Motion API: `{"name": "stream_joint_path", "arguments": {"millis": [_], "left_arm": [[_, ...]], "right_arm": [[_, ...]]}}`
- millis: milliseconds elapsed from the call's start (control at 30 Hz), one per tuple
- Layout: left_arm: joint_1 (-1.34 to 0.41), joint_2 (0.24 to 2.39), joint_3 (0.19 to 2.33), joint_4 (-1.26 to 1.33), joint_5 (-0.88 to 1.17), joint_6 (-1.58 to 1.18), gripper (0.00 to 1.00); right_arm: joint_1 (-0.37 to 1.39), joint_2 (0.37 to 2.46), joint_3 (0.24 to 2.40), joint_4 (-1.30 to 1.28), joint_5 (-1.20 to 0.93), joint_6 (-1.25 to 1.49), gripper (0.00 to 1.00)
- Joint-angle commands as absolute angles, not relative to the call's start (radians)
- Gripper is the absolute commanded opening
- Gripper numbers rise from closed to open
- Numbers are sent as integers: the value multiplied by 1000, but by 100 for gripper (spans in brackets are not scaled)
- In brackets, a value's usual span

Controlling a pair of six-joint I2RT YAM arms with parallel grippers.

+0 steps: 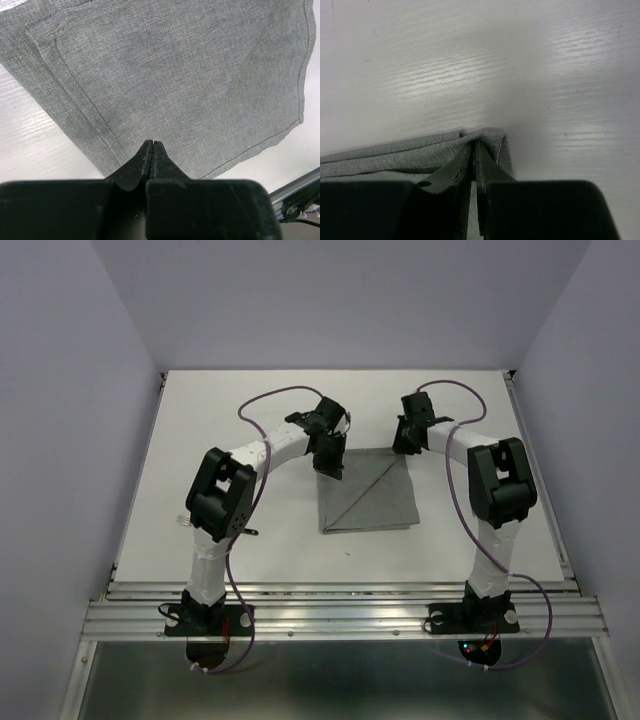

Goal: Fold the napkin into a case and place the utensils inside
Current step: Smooth out the upper triangle-folded napkin at the center of the board, then pick up the upper triangle-folded napkin from the center of the board.

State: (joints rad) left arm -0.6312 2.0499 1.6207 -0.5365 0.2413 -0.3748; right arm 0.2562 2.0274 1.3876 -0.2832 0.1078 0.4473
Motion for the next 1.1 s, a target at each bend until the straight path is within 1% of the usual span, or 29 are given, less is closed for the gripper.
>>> {"name": "stream_joint_path", "arguments": {"millis": [0,200,400,533,567,733,833,1067], "left_arm": [[-609,1962,1626,-565,206,-347,0],[-560,1914,1595,-566,189,-345,0],[-525,1873,1574,-594,155,-333,0],[-535,1819,1490,-569,221,-337,0],[-549,1792,1441,-557,250,-337,0],[-600,1712,1284,-508,319,-347,0],[-626,1700,1192,-459,362,-365,0],[-664,1729,1144,-380,425,-417,0]], "right_arm": [[252,1924,1443,-308,104,423,13],[252,1815,1457,-330,95,414,16],[252,1711,1364,-330,23,442,17],[304,1668,1299,-328,28,460,16],[314,1660,1280,-328,22,468,17],[324,1635,1218,-311,9,495,17],[324,1632,1206,-314,8,500,17],[333,1637,1180,-319,8,502,16]]}}
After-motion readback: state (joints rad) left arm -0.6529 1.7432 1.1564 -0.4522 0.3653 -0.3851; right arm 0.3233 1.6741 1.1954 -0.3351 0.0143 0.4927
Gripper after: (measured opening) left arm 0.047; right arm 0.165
